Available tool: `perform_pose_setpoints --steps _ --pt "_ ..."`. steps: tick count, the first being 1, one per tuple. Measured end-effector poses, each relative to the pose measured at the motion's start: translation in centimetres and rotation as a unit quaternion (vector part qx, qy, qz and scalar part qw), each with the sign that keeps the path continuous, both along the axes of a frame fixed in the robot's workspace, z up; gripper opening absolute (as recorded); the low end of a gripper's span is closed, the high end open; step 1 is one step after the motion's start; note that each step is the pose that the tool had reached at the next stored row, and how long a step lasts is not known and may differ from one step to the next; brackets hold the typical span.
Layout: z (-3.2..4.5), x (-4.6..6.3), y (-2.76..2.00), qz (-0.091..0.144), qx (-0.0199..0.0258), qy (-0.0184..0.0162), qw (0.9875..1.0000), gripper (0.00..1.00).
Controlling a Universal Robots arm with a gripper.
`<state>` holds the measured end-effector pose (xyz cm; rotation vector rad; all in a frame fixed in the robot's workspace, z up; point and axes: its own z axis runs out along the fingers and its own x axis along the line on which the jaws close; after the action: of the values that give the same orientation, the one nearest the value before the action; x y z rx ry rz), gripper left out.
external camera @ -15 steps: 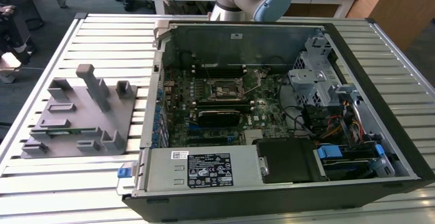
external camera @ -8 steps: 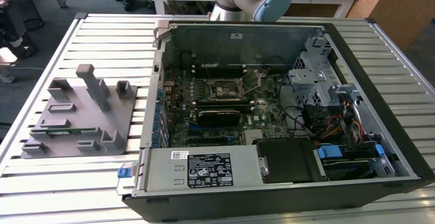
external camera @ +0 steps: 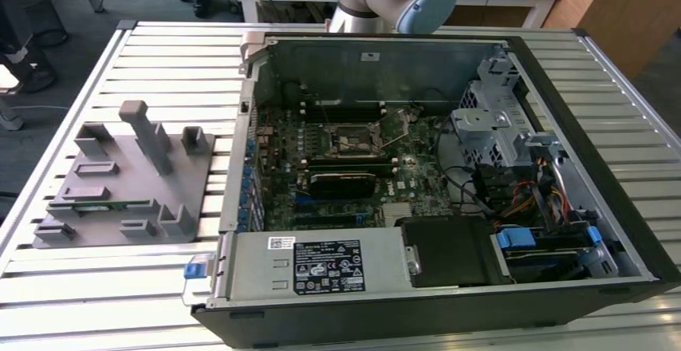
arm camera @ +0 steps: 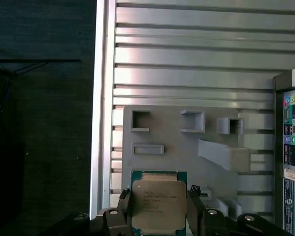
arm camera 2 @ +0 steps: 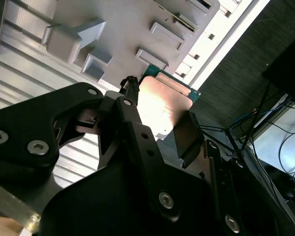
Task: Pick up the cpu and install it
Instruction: 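Pick up the cpu and move it towards the insertion slot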
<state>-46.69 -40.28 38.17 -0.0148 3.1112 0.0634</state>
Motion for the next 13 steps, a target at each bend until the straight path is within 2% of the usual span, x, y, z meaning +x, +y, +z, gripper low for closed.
perform_pose_setpoints --steps 13 --pt "2.22 0.0 0.07 0.000 -0.0002 -0.0008 1.0000 0.53"
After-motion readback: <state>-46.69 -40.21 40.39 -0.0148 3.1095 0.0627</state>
